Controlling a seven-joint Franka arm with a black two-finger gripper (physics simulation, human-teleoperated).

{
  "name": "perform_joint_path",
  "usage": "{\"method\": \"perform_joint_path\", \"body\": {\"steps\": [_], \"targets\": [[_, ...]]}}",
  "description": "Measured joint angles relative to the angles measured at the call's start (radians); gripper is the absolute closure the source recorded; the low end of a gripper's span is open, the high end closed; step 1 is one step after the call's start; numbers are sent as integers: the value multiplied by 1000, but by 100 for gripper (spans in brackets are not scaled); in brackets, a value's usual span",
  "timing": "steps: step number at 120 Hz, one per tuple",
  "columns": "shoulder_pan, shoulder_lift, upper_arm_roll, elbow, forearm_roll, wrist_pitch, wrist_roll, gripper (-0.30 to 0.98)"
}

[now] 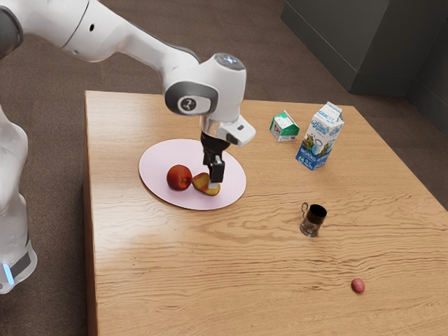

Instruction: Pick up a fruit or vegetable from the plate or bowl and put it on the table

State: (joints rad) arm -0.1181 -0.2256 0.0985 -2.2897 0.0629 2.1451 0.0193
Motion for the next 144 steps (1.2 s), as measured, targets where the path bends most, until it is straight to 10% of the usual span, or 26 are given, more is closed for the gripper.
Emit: {"method": "perform_joint_path", "body": {"steps": [80,109,144], "targets": [[2,41,15,-42,-3,68,5,0],[3,37,23,-42,4,80,-5,41],[3,-34,-17,-30,44,62,-55,51]]}}
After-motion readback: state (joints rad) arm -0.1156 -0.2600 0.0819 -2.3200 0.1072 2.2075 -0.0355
